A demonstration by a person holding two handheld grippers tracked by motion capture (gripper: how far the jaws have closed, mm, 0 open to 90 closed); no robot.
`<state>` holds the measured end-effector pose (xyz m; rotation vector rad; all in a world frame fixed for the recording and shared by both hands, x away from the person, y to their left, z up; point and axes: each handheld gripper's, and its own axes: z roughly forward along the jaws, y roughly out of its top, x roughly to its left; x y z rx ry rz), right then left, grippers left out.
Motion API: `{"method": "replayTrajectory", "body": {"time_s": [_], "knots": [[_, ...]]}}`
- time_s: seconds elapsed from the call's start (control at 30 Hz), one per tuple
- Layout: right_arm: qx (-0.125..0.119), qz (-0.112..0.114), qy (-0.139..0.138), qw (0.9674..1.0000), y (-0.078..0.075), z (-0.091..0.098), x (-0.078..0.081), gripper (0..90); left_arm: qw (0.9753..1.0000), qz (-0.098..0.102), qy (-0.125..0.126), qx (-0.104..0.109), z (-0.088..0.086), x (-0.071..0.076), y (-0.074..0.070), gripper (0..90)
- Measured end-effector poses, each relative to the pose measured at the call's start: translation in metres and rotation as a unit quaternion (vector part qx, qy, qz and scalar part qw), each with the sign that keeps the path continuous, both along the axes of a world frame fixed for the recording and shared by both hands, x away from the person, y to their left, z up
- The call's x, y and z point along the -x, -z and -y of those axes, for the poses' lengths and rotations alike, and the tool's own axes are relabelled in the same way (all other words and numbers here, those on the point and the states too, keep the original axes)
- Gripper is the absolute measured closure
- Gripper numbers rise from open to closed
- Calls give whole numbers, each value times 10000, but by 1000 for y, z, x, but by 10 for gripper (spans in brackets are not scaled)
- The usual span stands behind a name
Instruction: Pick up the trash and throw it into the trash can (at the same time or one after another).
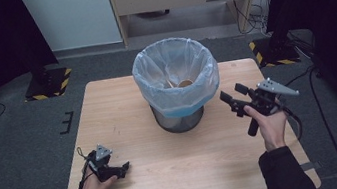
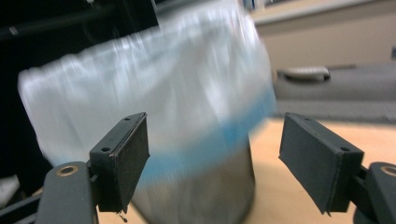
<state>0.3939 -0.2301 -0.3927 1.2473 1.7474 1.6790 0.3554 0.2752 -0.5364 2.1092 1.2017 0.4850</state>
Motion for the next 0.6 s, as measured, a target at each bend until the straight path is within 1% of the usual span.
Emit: {"method": "replayTrajectory", "body": {"time_s": [0.03, 0.13, 0.17, 0.2, 0.23, 0.27, 0.3, 0.37, 0.4, 0.47, 0.5, 0.6], "knots": [[49, -79, -2, 10000, 7, 1, 3, 229, 10000, 0, -1, 0, 0, 0, 0, 0], [346, -365, -61, 9987, 36, 6, 12, 218, 10000, 0, -1, 0, 0, 0, 0, 0], [445, -452, -90, 9979, 43, 7, 14, 213, 10000, 1, -2, 2, 0, 0, 0, 0], [621, -595, -129, 9962, 55, 9, 17, 210, 10000, 1, -1, 1, 0, 0, 0, 0], [745, -694, -148, 9947, 64, 11, 19, 209, 10000, 0, 0, 0, 0, 0, 0, 0], [879, -855, -163, 9923, 75, 15, 21, 209, 10000, 0, -1, 2, 0, 0, 0, 0], [992, -1012, -180, 9897, 82, 18, 22, 206, 10000, 0, -1, 1, 0, 0, 0, 0], [1175, -1211, -163, 9855, 90, 23, 23, 194, 10000, 1, -1, 4, 0, 0, 0, 0], [1290, -1309, -118, 9829, 95, 27, 24, 193, 10000, 1, -1, 3, 0, 0, 0, 0], [1425, -1438, -6, 9793, 101, 32, 25, 184, 10000, 2, -1, 4, 0, 0, 0, 0], [1517, -1522, 38, 9766, 103, 35, 26, 185, 10000, 1, -1, 5, 0, 0, 0, 0], [1935, -1607, 101, 9678, 106, 41, 27, 170, 10000, 1, -1, 12, 0, 0, 0, 0]]}}
